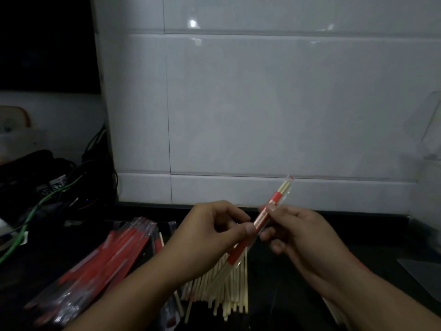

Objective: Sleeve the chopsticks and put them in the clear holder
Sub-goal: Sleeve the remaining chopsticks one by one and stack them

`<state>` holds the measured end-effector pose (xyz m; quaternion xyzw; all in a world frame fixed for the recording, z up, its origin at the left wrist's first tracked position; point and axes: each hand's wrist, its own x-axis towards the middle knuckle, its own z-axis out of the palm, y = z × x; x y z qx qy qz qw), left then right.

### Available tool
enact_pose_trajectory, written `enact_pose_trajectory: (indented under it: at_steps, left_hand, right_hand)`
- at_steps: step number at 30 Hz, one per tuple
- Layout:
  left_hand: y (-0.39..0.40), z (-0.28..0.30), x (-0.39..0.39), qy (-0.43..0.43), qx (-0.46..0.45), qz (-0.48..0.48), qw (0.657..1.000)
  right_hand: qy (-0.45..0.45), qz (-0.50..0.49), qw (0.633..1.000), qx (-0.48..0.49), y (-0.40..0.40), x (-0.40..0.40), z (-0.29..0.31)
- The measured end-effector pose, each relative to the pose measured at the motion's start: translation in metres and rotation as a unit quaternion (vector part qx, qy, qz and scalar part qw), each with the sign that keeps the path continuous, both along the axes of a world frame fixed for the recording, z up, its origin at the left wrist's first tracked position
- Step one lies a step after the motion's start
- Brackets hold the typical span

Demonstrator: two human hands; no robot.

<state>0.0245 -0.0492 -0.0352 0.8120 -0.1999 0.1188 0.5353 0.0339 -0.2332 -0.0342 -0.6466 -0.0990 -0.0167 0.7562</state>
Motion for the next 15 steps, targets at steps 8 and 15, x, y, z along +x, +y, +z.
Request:
enact_pose_trajectory:
  at_steps: [8, 15]
  left_hand:
    - [0.055, 0.007, 0.018, 0.010, 0.359, 0.331, 0.873]
    - [0.064, -0.001, 0.018, 0.176, 0.504, 0.272, 0.801]
  right_hand:
    - [-0.028, -0.176, 0.926, -0.334, -0.084, 0.042, 0.011]
    - [0.021, -0.197, 0.808, -0.555, -0.092, 0.066, -0.017]
